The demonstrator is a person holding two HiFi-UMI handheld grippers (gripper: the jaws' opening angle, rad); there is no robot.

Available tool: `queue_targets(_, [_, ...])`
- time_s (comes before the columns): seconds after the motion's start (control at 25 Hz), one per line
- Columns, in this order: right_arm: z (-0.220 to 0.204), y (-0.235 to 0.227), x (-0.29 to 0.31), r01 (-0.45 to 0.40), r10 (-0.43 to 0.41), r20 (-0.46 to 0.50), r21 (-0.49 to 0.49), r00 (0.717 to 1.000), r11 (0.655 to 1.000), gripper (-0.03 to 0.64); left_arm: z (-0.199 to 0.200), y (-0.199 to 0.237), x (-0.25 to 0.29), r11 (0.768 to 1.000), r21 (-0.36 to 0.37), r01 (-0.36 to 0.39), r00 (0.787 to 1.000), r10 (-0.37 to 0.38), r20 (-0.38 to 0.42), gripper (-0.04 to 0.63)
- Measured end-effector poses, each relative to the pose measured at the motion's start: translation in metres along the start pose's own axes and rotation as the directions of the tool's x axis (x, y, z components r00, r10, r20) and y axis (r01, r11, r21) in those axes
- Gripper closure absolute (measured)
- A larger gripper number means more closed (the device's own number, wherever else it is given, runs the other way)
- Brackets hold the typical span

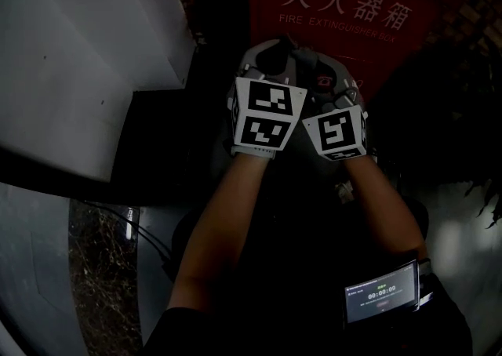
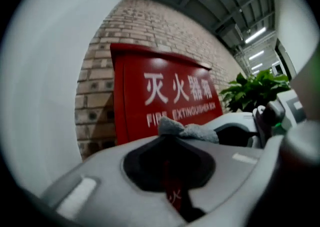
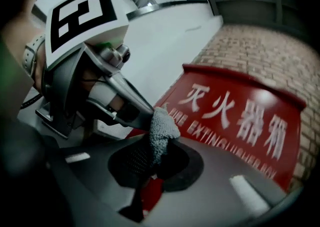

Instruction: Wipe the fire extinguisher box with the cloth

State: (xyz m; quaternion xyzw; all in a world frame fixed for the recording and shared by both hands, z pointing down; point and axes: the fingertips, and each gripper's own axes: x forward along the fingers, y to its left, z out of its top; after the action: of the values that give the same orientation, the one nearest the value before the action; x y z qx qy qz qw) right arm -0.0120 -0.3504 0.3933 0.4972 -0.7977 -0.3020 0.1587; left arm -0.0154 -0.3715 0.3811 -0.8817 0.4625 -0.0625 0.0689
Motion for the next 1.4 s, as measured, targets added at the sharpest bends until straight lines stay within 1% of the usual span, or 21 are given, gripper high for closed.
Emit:
queue_targets(0.12, [0.051, -0.04, 0.002, 0.051, -0.047, 0.088, -0.036, 0.995, 0.998, 0.589, 0.057, 0.015, -0.01, 1.0, 0.003, -0.022, 0.994, 0.022, 0.112, 0.594])
queue_targets(0.24, [0.095, -0.071, 0.005, 0.106, -0.094, 0.14, -0.081, 0.986, 0.991, 0.589, 0.096, 0.026, -0.024, 0.999, 0.017, -0.037, 0.982, 0.033, 0.186, 0.594])
queue_targets(0.36, [0.12, -0.095, 0.012, 0.138, -0.122, 0.144, -0.107, 0.982, 0.985, 0.589, 0.115, 0.03, -0.036, 0.999, 0.011, -0.04, 0.972, 0.036, 0.23, 0.594])
queue_targets(0.48, [0.133, -0.114, 0.023, 0.166, -0.142, 0.175, -0.136, 0.974, 0.977, 0.589, 0.121, 0.03, -0.04, 0.999, -0.003, -0.034, 0.968, 0.034, 0.25, 0.594])
queue_targets(0.64, [0.125, -0.12, 0.031, 0.164, -0.145, 0.149, -0.125, 0.978, 0.978, 0.589, 0.113, 0.027, -0.036, 1.0, -0.024, -0.009, 0.972, 0.014, 0.235, 0.594])
queue_targets(0.8, [0.112, -0.111, 0.031, 0.158, -0.137, 0.131, -0.171, 0.982, 0.972, 0.589, 0.091, 0.02, -0.025, 0.999, -0.035, 0.011, 0.982, -0.004, 0.19, 0.594])
queue_targets(0.92, [0.096, -0.098, 0.03, 0.136, -0.119, 0.101, -0.18, 0.988, 0.974, 0.589, 0.067, 0.017, -0.017, 0.999, -0.037, 0.022, 0.989, -0.017, 0.147, 0.594])
queue_targets(1.0, [0.084, -0.088, 0.029, 0.113, -0.098, 0.091, -0.173, 0.991, 0.978, 0.589, 0.052, 0.017, -0.014, 0.998, -0.055, 0.029, 0.992, -0.022, 0.125, 0.594])
queue_targets(1.16, [0.057, -0.067, 0.026, 0.068, -0.059, 0.059, -0.169, 0.997, 0.983, 0.589, 0.023, 0.022, -0.011, 0.995, -0.101, 0.007, 0.997, 0.002, 0.081, 0.594])
queue_targets(1.28, [0.037, -0.052, 0.025, 0.035, -0.03, 0.033, -0.144, 0.999, 0.989, 0.589, 0.01, 0.022, -0.008, 0.993, -0.116, 0.001, 0.997, 0.009, 0.082, 0.594])
queue_targets(1.4, [0.017, -0.037, 0.024, 0.007, -0.008, -0.005, -0.146, 1.0, 0.989, 0.589, 0.003, 0.015, -0.006, 0.995, -0.1, 0.013, 0.996, -0.004, 0.089, 0.594])
